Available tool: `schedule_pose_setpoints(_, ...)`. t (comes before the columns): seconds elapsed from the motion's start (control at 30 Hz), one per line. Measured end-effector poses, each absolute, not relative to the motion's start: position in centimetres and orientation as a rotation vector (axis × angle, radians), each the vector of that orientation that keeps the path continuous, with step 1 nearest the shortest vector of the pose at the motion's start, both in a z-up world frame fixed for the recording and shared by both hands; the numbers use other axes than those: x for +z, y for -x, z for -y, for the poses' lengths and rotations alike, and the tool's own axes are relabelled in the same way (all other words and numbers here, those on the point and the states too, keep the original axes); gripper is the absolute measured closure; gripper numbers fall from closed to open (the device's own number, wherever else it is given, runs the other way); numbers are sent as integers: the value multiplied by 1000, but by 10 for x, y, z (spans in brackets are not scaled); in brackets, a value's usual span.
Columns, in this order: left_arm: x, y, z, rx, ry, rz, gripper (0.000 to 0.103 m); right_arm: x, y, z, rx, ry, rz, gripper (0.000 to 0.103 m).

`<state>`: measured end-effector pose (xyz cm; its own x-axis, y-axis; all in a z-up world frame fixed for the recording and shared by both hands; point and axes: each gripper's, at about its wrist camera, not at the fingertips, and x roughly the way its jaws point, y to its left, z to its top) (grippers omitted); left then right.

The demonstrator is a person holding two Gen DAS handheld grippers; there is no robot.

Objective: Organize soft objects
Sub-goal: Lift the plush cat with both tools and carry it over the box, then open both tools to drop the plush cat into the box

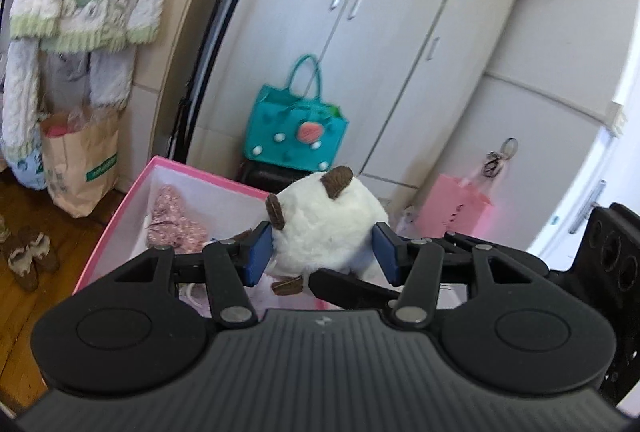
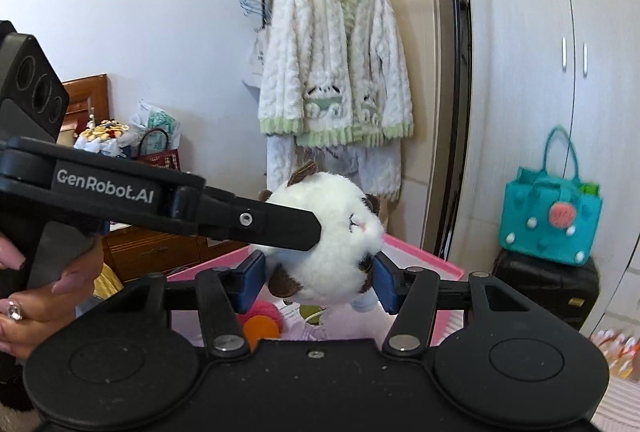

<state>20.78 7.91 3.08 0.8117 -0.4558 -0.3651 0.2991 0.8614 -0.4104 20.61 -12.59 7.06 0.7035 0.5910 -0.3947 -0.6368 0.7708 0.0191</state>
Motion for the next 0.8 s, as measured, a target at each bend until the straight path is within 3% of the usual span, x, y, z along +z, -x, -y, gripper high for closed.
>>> schedule_pose_setpoints(0.43, -16, -287, -85, -381, 407, -704, 52, 14, -266, 84, 567, 405, -463, 41)
schedule_pose_setpoints(0.6, -17, -283, -84, -285, 361, -691, 53, 3, -265, 72, 479, 573, -401, 37)
schedule_pose_setpoints(0.8, -14, -267, -93, -289, 369, -671, 53, 16, -251, 83, 514, 535, -407, 38)
